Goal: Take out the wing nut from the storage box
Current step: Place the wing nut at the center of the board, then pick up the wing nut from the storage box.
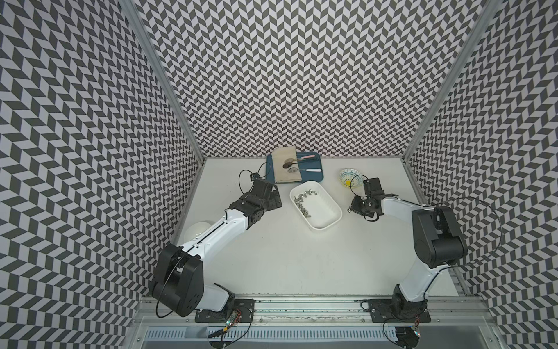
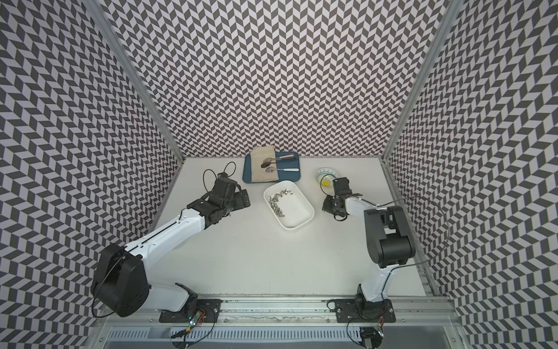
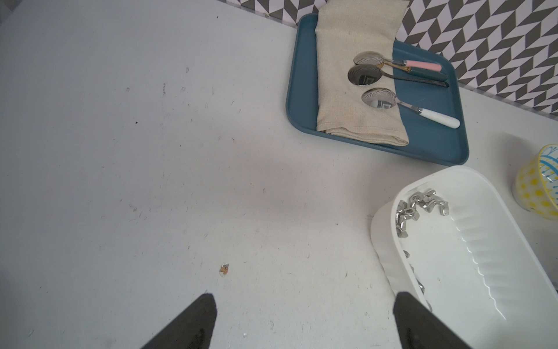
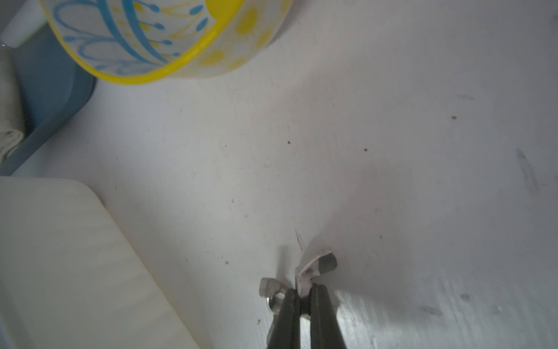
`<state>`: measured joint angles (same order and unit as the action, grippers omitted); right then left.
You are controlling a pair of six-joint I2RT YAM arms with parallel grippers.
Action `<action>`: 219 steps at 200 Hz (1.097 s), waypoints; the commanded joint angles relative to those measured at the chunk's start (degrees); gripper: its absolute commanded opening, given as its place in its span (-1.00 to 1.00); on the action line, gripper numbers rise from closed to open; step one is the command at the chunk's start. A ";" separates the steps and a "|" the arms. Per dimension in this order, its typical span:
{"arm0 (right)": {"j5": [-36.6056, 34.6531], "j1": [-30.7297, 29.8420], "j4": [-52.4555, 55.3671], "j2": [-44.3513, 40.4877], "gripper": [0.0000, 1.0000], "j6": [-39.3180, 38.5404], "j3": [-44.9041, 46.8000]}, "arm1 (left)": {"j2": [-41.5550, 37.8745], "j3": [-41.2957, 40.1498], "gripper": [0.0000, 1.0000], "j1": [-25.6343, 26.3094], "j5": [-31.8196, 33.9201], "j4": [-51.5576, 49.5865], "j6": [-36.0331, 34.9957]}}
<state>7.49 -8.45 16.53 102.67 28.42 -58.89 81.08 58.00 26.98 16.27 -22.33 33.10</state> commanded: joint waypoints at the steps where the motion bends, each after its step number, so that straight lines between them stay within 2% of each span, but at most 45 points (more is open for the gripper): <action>1: 0.07 0.27 -0.56 0.44 -0.77 -0.60 -0.99 | -1.27 0.06 0.91 0.14 0.95 0.88 0.22; 48: -0.19 0.15 2.10 -2.31 -0.57 -0.65 -5.56 | -1.63 0.10 0.92 0.14 1.31 0.71 0.16; 87: 1.00 -1.22 4.01 -4.31 -0.50 -1.26 -11.33 | -1.45 0.46 0.92 0.13 1.24 0.62 -0.08; 125: 1.46 -9.00 4.89 -3.22 -0.48 -0.39 -18.93 | -0.62 1.26 0.92 0.13 0.78 0.53 -0.35; 163: 1.61 -18.31 4.03 2.88 -0.47 0.40 -25.42 | -0.20 1.67 0.92 0.12 0.30 0.20 -0.49; 219: 1.03 -24.06 3.56 13.01 -0.47 -0.51 -30.45 | -1.52 0.89 0.92 -0.18 0.43 -1.09 -0.57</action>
<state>9.41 -31.81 20.78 112.44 28.27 -87.70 81.08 58.00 26.96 16.75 -22.39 33.04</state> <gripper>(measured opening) 0.264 0.959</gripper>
